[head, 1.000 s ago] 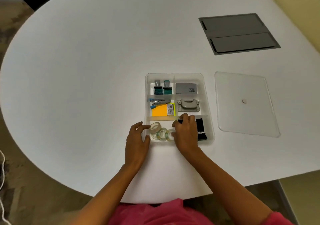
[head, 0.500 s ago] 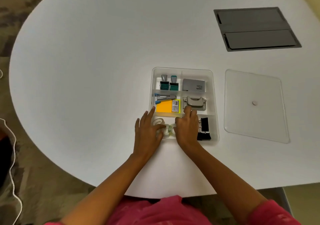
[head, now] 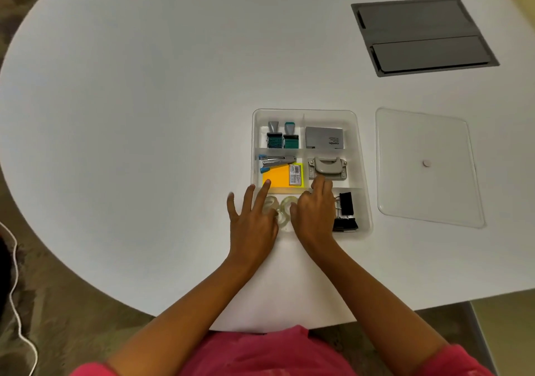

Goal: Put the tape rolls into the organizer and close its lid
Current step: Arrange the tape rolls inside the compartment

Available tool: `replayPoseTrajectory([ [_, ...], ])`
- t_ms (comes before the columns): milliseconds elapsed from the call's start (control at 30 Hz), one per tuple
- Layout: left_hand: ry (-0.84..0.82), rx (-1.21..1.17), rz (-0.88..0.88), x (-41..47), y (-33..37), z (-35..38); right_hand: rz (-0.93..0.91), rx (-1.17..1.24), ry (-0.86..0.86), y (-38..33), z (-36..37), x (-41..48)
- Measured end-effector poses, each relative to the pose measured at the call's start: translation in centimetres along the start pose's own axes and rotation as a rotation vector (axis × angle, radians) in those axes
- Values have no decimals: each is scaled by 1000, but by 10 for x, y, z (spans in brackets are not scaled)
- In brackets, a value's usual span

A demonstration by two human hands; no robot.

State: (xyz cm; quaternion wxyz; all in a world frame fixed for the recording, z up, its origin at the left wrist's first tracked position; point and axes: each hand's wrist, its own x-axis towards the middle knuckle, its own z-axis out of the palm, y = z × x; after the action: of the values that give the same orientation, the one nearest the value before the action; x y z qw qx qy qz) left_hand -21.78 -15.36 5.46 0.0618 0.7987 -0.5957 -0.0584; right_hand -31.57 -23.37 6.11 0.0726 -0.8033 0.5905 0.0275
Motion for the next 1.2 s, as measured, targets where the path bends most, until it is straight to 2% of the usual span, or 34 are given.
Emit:
replayPoseTrajectory([
  [200,-63,-5,-72,2,-7,0,74,-19,-40,-8,1,4],
  [333,-84,-12,-70,4,-11,-1,61,-40,0,-7,1,3],
  [667,-69,-84,-76,4,-14,-2,-147,-56,6,-2,5,-3],
  [933,-72,-125,-59,2,-17,-5,-72,-45,18,-3,5,-3],
  [1100,0,-138,-55,3,-19,-10,-48,95,99,-2,1,-7],
  [1200,18,-136,-112,5,-21,-9,-181,220,131,-5,-1,-12],
])
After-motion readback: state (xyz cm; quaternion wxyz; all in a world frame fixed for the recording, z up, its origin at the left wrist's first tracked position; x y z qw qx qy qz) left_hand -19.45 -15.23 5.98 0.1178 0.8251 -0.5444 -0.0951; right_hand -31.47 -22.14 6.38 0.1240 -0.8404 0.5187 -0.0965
